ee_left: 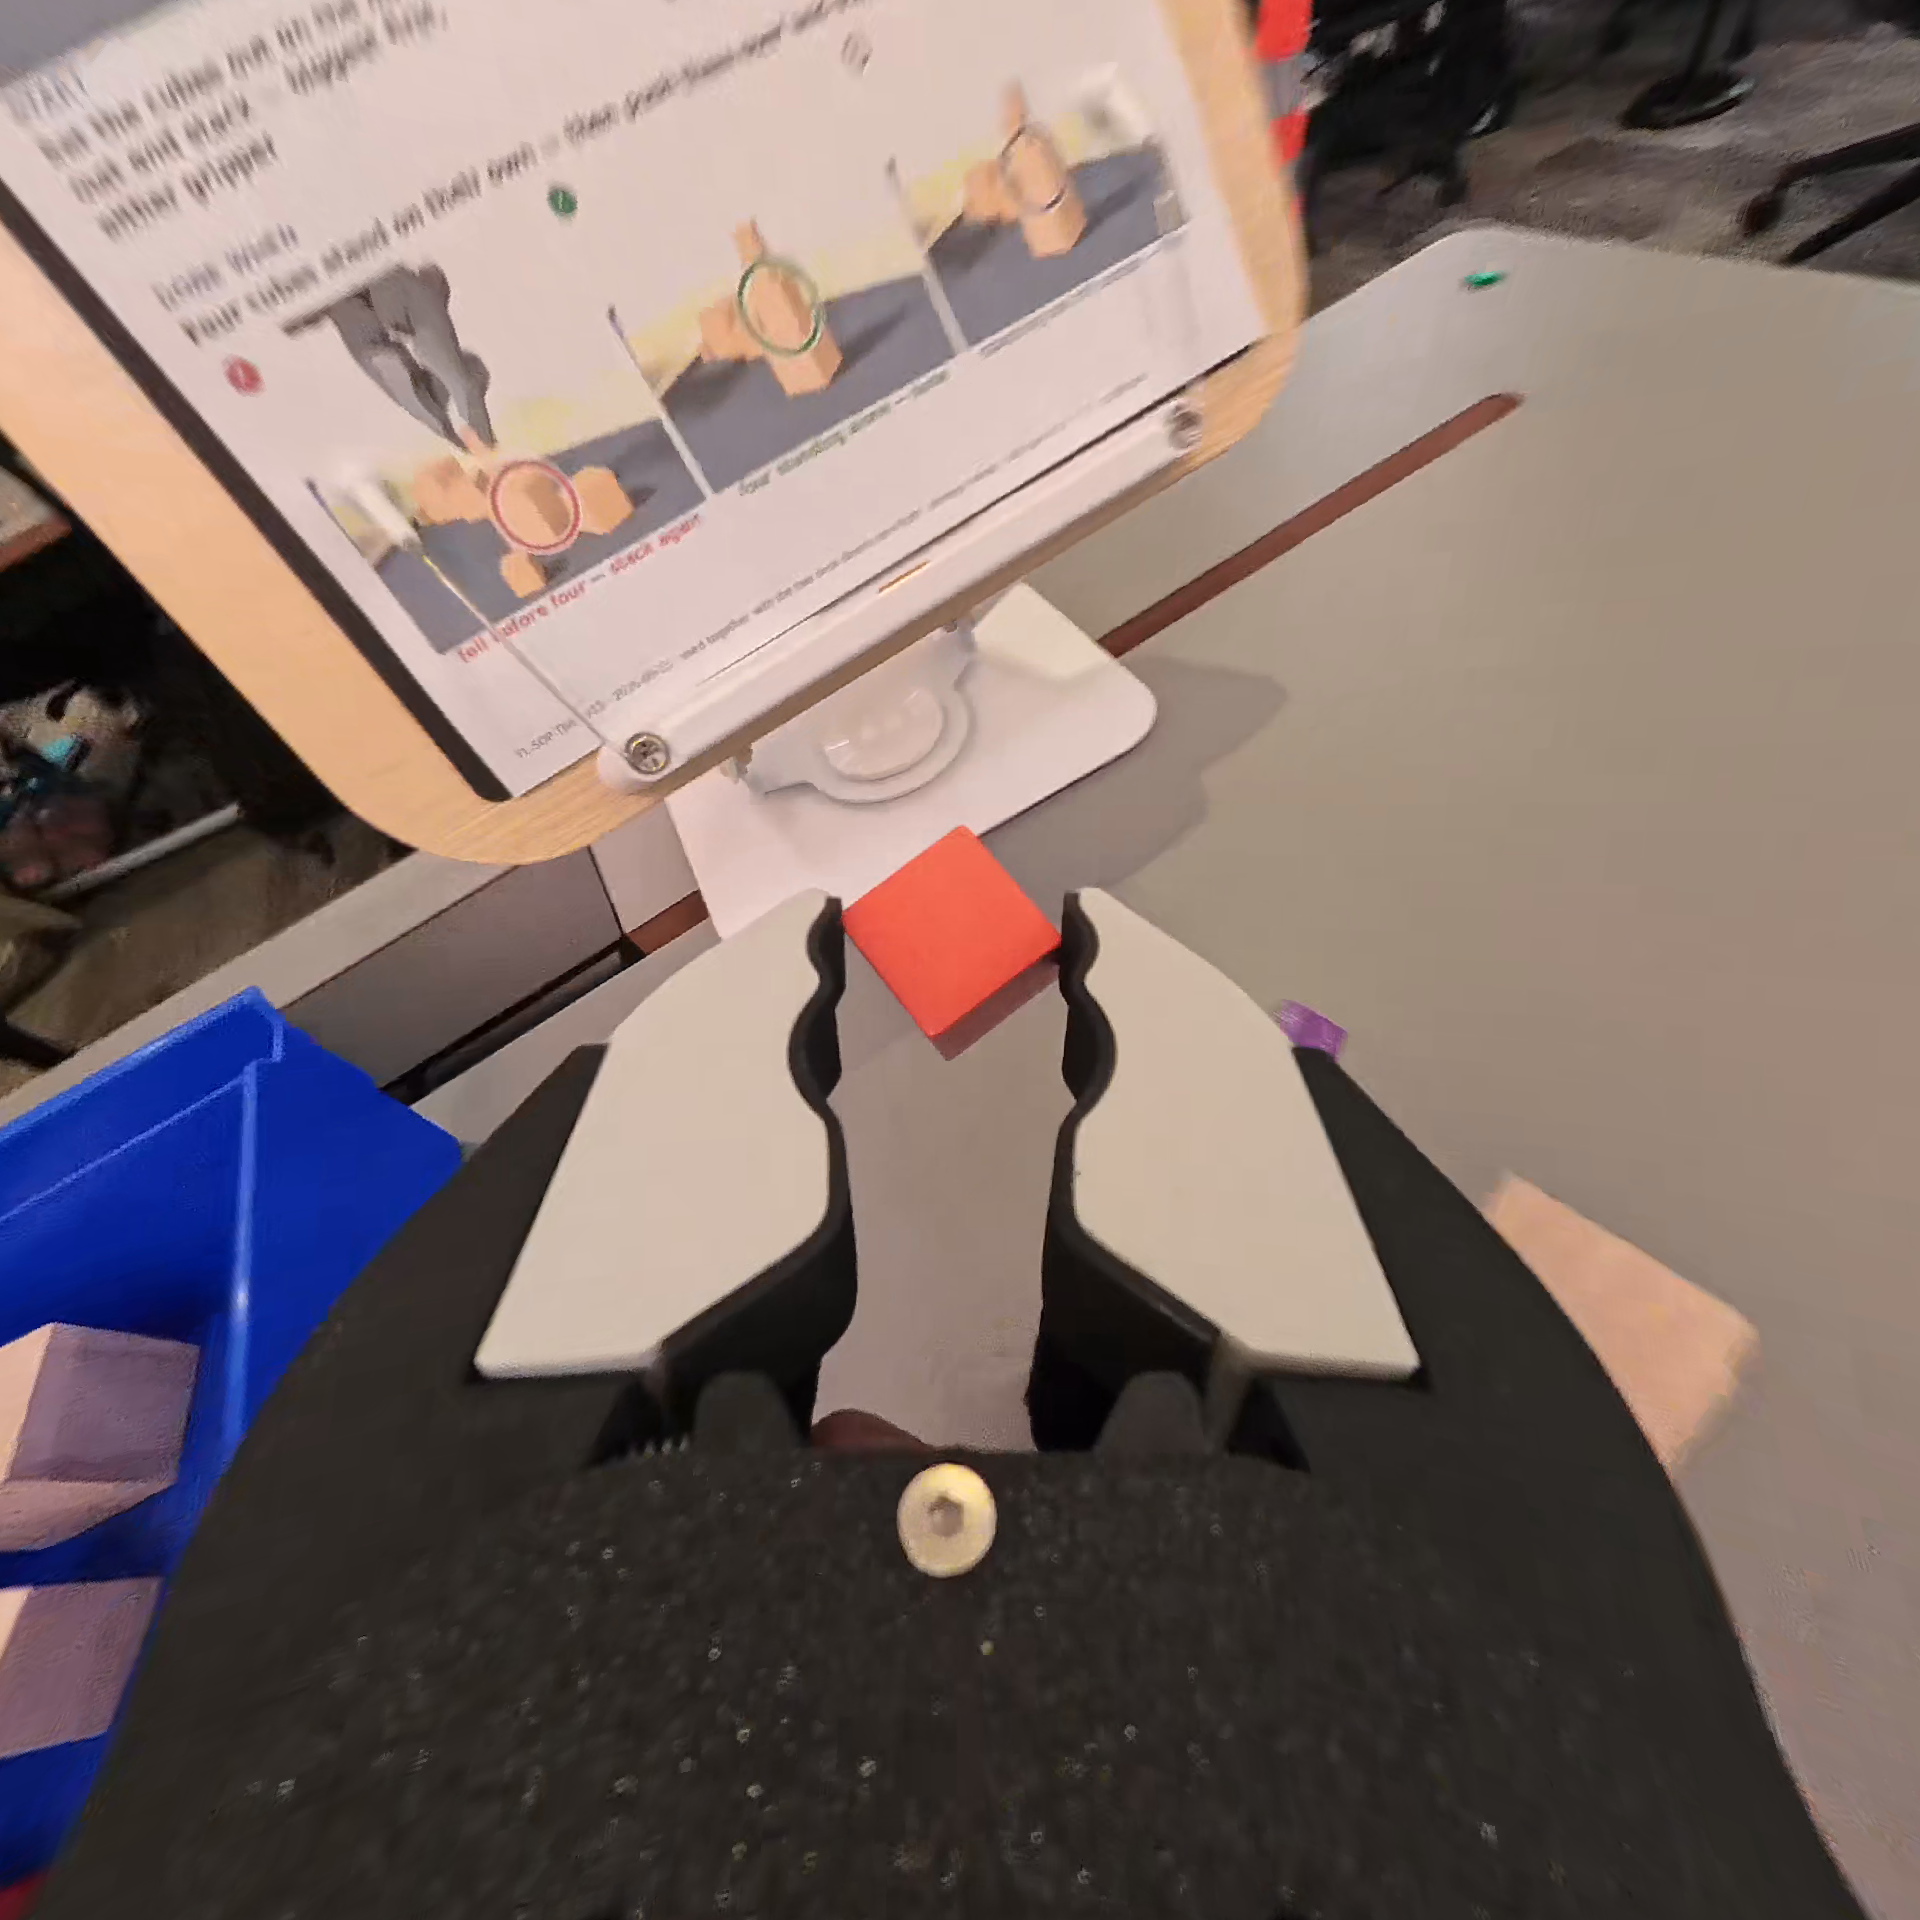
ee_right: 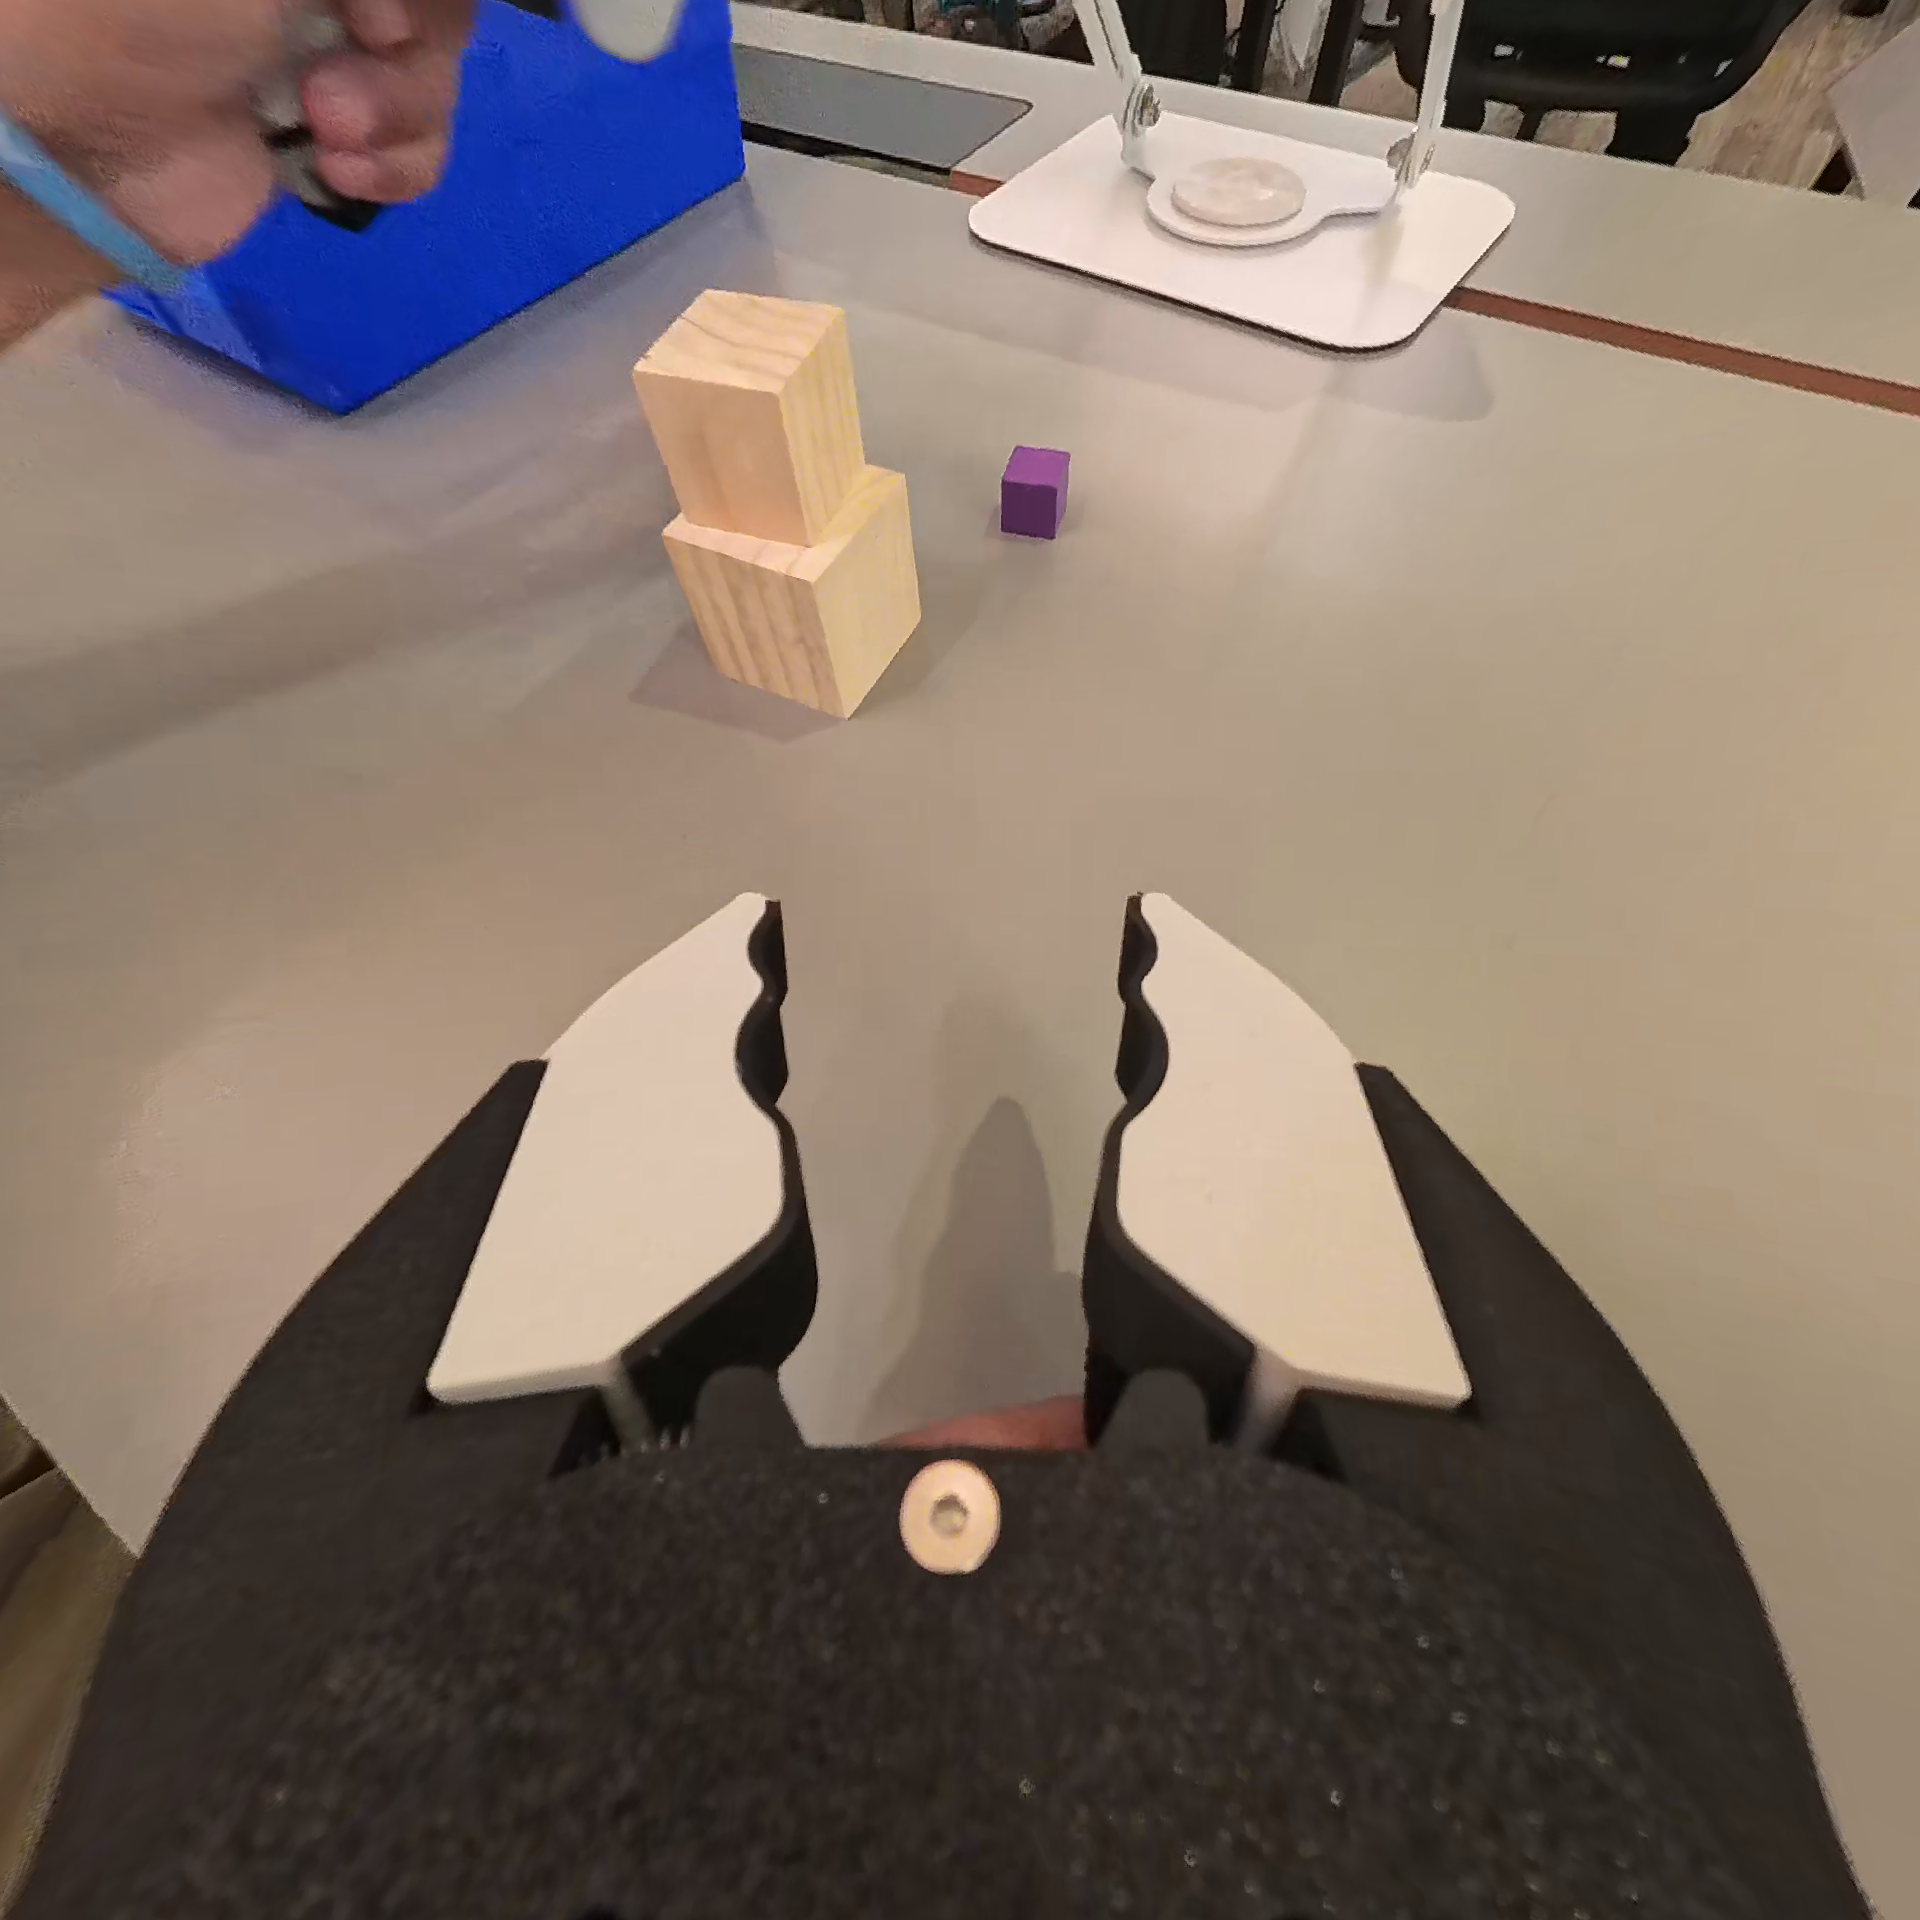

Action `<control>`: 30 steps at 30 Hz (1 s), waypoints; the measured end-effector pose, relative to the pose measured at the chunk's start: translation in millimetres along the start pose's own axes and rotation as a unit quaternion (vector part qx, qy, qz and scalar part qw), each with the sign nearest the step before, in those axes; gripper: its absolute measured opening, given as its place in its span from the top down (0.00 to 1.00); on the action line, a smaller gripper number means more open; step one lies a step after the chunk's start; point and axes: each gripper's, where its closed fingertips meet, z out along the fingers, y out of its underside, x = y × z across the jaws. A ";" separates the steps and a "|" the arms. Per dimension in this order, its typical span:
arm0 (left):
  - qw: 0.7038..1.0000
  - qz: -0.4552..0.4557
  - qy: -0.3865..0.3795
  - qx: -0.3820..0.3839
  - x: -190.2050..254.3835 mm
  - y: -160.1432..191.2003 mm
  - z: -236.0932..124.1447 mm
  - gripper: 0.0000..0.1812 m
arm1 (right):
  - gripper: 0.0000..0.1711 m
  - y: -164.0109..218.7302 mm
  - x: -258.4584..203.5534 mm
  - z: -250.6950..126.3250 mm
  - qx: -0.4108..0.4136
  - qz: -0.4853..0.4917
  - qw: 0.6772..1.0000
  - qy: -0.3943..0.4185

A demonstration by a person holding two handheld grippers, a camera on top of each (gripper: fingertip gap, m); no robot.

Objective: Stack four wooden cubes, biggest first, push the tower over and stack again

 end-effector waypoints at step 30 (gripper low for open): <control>0.885 0.212 0.401 -0.108 109.9 43.6 -49.6 0.78 | 0.64 6.9 1.3 7.6 -0.007 -0.026 1.000 0.009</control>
